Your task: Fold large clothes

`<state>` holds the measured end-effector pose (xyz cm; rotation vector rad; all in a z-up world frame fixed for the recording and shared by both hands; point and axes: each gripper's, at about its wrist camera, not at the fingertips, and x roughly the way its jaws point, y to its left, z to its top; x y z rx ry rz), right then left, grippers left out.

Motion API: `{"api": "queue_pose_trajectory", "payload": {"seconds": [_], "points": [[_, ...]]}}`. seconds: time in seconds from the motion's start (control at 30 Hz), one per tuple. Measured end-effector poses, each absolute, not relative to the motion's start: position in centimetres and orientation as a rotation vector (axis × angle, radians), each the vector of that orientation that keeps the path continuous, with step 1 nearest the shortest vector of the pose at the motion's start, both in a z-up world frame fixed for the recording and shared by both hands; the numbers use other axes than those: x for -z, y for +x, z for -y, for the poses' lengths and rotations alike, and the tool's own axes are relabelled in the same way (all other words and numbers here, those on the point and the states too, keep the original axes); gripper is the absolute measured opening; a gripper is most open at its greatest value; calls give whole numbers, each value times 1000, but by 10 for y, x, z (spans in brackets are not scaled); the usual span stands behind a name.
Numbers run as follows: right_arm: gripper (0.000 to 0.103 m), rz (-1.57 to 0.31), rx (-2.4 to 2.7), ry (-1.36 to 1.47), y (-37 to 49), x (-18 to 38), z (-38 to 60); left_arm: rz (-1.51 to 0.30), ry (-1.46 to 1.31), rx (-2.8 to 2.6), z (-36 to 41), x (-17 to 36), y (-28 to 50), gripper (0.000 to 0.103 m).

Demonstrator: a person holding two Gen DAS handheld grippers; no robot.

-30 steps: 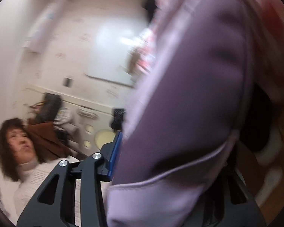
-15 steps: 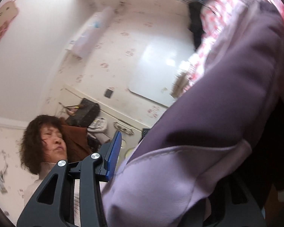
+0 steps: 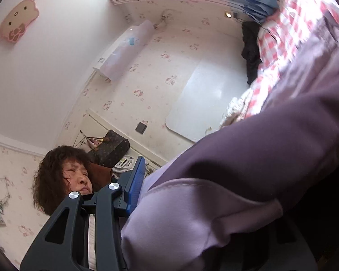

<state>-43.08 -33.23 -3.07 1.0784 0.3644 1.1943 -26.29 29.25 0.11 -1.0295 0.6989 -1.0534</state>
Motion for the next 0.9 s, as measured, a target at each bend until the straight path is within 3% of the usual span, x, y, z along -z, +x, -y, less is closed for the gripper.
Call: {"api": "queue_pose_trajectory", "payload": {"seconds": [0.4,0.9], "points": [[46,-287,-1140,1045,-387,-22,345,-597,-1084,1052,-272,-29,-181,21],[46,-332,-902,1128,-285,-36,356,-685,-1159,886,-249,-14,-79,21]]}}
